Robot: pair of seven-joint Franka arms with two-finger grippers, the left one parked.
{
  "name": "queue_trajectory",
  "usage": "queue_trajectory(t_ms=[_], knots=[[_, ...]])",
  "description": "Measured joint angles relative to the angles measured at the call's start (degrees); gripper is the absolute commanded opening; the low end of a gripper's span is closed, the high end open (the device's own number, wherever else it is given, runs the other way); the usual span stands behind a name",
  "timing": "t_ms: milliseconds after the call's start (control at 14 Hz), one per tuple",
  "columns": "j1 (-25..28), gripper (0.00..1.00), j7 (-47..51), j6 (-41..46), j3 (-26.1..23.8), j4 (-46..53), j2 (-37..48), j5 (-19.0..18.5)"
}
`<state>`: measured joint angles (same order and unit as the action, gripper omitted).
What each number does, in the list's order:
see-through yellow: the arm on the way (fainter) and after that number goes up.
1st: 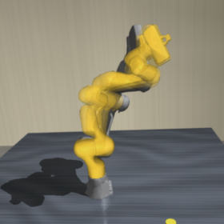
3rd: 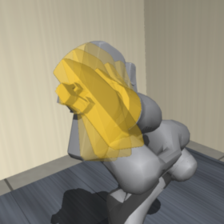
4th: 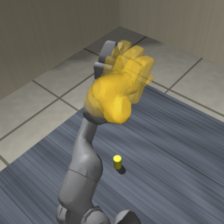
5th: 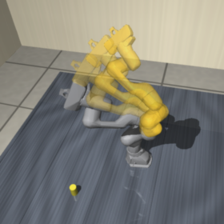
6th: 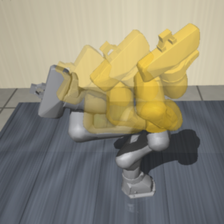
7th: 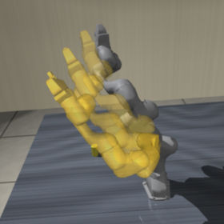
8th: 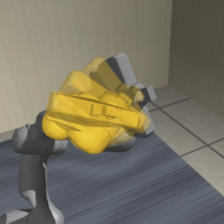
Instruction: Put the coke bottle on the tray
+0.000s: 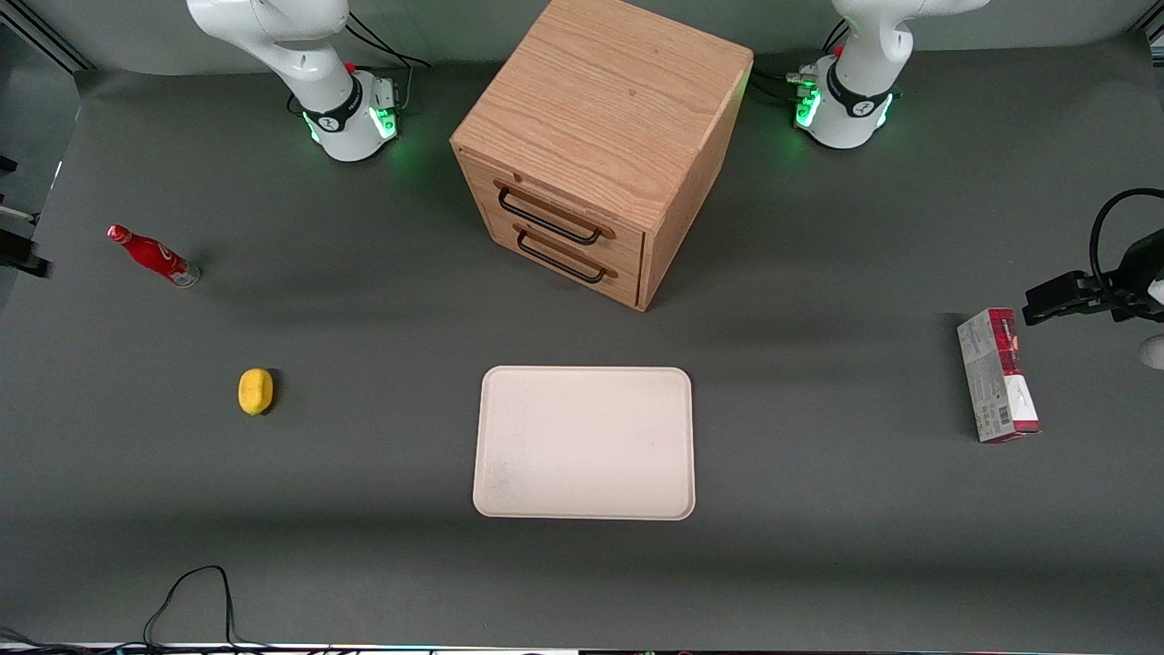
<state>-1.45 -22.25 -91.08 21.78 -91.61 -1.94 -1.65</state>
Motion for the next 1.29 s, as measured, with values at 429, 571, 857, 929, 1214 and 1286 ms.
queue_trajectory(t_ms=[429,571,857,929,1214,1286], knots=[[-0.50,1.00,-6.05,0.29,8.52,-4.06,4.35,-1.15],[-0.51,1.00,-5.78,0.38,8.59,-8.53,9.73,-3.51],[-0.56,1.00,-5.57,0.42,9.85,-18.41,21.76,-9.91],[-0.56,1.00,-5.85,0.14,10.80,-20.63,24.16,-11.81],[-0.46,1.00,-8.95,-2.63,13.19,-24.94,27.80,-15.35],[-0.38,1.00,-9.12,-3.68,13.41,-25.69,27.68,-15.58]])
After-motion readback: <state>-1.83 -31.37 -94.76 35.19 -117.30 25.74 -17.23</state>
